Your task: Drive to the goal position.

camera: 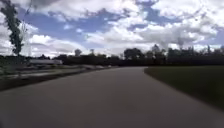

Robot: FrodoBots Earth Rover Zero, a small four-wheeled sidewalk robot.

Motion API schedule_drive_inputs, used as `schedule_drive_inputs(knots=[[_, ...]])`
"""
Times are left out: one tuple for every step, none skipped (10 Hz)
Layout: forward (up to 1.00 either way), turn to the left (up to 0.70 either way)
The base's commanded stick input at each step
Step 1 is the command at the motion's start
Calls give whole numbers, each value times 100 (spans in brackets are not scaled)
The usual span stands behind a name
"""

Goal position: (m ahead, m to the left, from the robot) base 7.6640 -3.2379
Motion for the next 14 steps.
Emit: schedule_drive_inputs(knots=[[100,-12],[100,-14],[100,-15],[100,-16],[100,-16],[100,-16],[100,-16],[100,-16],[100,-16],[100,-16],[100,-16],[100,-16],[100,-16],[100,-16]])
